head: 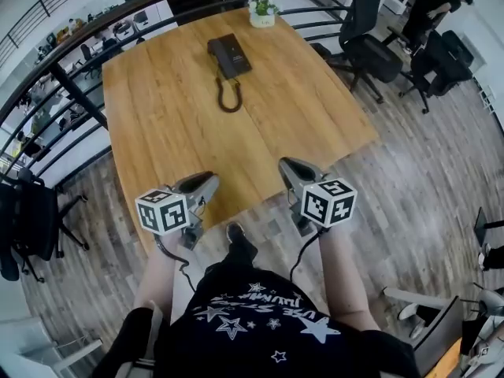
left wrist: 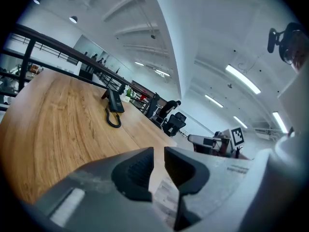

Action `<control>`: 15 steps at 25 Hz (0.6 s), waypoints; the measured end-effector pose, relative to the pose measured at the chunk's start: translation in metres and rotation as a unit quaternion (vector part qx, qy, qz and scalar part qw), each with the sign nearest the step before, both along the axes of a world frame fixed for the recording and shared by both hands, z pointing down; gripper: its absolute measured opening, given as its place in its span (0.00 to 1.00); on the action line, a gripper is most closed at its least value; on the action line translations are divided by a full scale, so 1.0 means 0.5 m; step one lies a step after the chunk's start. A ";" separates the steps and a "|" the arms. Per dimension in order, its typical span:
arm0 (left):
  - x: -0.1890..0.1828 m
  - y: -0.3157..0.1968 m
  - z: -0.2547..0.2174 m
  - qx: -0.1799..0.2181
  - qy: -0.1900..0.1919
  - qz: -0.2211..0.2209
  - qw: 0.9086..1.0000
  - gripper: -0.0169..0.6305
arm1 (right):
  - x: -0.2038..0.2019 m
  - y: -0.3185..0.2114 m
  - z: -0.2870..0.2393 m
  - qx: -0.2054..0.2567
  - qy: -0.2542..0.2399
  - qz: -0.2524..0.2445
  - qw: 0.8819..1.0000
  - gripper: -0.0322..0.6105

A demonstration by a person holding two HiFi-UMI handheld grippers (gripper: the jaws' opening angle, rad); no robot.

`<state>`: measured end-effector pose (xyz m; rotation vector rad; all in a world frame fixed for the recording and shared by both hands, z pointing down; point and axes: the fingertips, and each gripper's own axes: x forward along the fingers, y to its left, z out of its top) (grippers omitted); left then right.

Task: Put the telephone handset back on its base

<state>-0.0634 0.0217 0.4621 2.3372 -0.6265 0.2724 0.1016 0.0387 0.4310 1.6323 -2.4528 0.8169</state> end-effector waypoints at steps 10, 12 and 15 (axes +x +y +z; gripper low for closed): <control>-0.065 0.235 -0.023 -0.007 0.008 0.007 1.000 0.14 | -0.082 0.176 -0.028 0.012 0.001 -0.015 1.000 0.05; -0.080 0.265 -0.020 -0.012 0.007 0.001 1.000 0.14 | -0.095 0.191 -0.025 0.012 -0.002 -0.020 1.000 0.05; -0.095 0.279 -0.019 -0.028 0.007 -0.001 1.000 0.14 | -0.106 0.189 -0.030 0.007 -0.014 -0.015 1.000 0.05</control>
